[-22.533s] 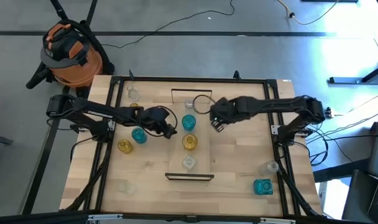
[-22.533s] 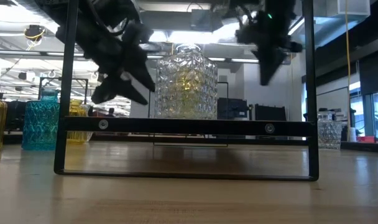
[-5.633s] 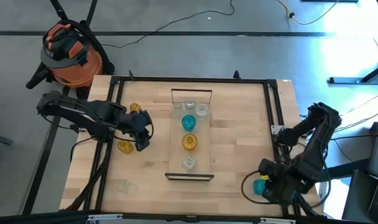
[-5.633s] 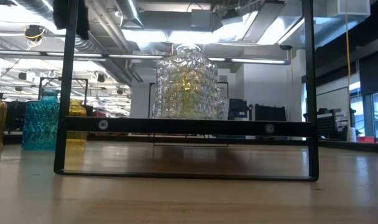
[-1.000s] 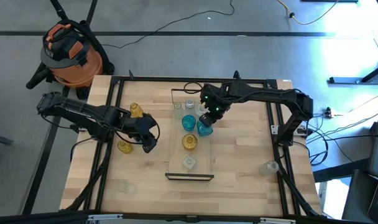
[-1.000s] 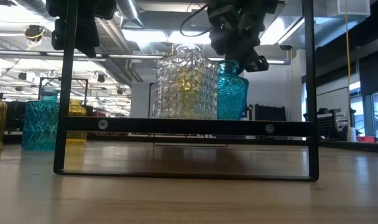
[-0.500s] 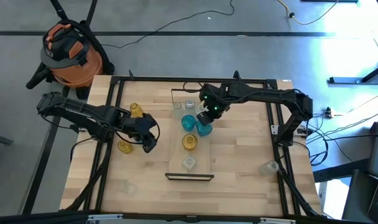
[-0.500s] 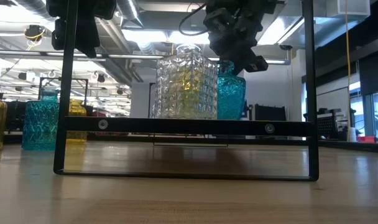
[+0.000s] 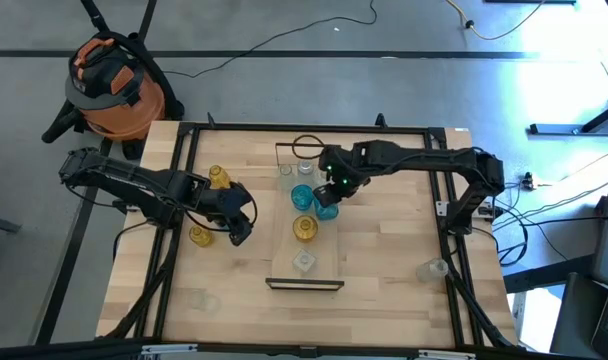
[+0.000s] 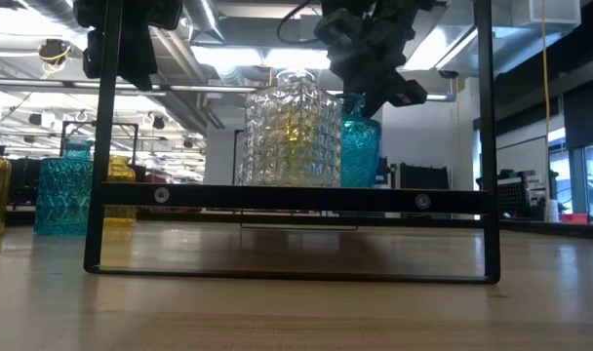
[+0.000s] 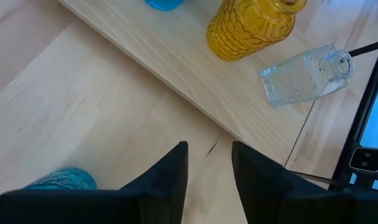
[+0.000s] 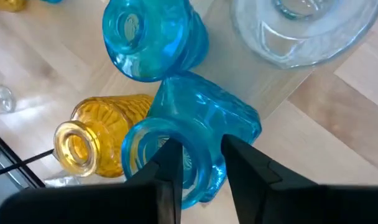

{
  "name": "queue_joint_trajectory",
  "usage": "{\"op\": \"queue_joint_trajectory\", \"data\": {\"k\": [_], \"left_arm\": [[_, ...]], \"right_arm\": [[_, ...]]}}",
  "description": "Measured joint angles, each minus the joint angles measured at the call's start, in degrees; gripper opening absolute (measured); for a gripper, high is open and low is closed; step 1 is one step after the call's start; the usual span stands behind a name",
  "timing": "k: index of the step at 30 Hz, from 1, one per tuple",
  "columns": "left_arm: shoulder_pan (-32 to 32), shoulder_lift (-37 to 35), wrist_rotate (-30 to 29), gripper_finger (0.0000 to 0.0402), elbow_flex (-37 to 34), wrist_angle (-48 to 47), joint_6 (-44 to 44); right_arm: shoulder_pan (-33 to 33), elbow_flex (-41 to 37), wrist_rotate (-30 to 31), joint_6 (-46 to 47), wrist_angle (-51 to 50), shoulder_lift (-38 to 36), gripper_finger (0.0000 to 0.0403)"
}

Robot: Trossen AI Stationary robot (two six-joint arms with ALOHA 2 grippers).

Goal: Sort vases onto shelf
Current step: Put the blue vase on the shelf aligned with the other blue vase

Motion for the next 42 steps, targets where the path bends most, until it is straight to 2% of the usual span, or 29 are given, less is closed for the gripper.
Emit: {"op": "queue_joint_trajectory", "data": {"k": [6, 20, 31, 36, 38, 42], "left_arm": [[-0.01, 0.0, -0.61, 0.0117, 0.0, 0.0, 2.28], [-0.01, 0.0, -0.59, 0.0117, 0.0, 0.0, 3.19], [-0.01, 0.0, -0.59, 0.0117, 0.0, 0.0, 3.22], [-0.01, 0.0, -0.46, 0.0117, 0.0, -0.31, 2.81], [-0.01, 0.0, -0.28, 0.0117, 0.0, -3.22, 1.5], [-0.01, 0.0, 1.04, 0.0117, 0.0, -14.45, -7.54]], "right_arm": [[0.43, 0.0, 1.8, 2.23, 1.28, 0.0, 0.009], [0.43, 0.02, 1.76, 2.42, 1.43, -0.43, 0.0091], [0.39, 4.53, 3.05, 0.31, -1.08, -1.36, 0.016], [0.39, 8.42, 3.05, -1.78, -4.24, -1.51, 0.0173], [0.39, 10.25, 3.05, -3.85, -6.1, -1.51, 0.0172], [0.46, 14.03, 2.98, -8.04, -12.4, -1.6, 0.0171]]}}
